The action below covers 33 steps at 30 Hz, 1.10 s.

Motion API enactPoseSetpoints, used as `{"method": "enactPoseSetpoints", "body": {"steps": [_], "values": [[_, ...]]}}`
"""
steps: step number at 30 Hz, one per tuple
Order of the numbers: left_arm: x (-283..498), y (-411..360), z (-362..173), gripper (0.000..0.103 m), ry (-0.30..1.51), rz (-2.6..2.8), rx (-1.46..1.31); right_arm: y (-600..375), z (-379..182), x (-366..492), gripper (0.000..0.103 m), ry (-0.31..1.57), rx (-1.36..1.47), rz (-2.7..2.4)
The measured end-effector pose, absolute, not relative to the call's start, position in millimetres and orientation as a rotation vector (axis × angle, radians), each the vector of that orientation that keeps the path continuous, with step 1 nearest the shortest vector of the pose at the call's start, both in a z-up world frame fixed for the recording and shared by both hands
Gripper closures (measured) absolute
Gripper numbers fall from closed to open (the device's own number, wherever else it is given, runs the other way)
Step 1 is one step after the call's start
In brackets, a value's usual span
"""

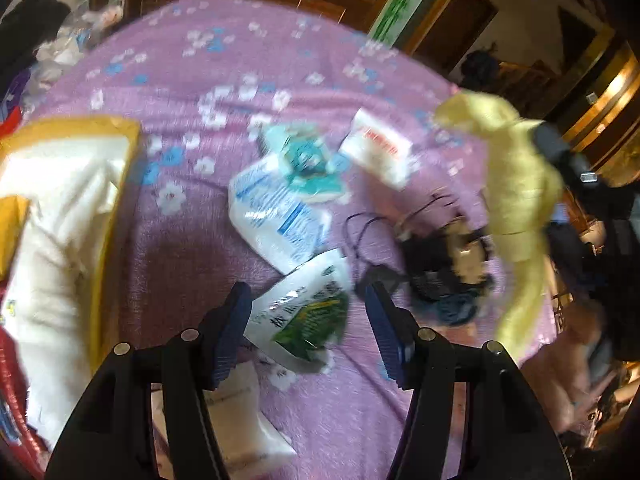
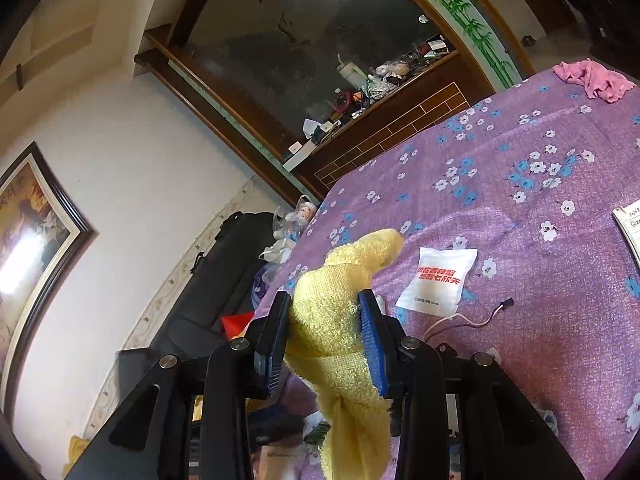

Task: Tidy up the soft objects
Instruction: 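Grasp the yellow cloth with the right tool and lift it, then carry the yellow cloth into the tray with the right tool while the left tool carries the green packet there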

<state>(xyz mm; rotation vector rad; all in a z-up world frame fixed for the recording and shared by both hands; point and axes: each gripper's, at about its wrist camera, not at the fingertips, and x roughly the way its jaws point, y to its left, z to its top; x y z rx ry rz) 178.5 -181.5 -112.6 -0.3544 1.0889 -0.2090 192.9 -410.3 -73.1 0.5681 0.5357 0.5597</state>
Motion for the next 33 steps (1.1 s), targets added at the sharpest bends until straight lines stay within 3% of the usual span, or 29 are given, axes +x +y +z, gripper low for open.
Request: {"method": "enactPoseSetpoints", "body": {"steps": [2,11,12,14,15,17,25,33], "values": [[182.1,-180.3,-128.4,0.046,1.147,-0.221,-0.389,-410.7,-74.3,194.6,0.069,0.540,0.572,0.565],[157.1,-193.5,-130.7,0.046,1.092,-0.200,-0.323,-407.5,-72.0,192.6,0.069,0.541,0.561,0.577],[156.7,-194.6,-130.5,0.057,1.082,-0.181,-0.312,-406.9,-71.4,191.7,0.069,0.541,0.558,0.575],[156.9,-191.5,-130.1,0.065,1.067,-0.182,-0.325,-406.2,-71.8,192.3,0.069,0.545,0.557,0.575],[157.7,-189.3,-129.7,0.077,1.065,-0.185,-0.333,-406.1,-71.4,192.4,0.069,0.548,0.558,0.577],[155.7,-184.3,-126.5,0.088,1.053,-0.205,-0.362,-405.4,-70.9,192.1,0.069,0.548,0.558,0.580],[107.5,-144.5,-86.3,0.088,0.938,-0.214,-0.483,-392.2,-66.8,184.2,0.069,0.546,0.514,0.609],[40.7,-44.0,-18.7,0.088,0.747,-0.068,-0.537,-346.8,-63.4,165.8,0.069,0.601,0.427,0.744]]}}
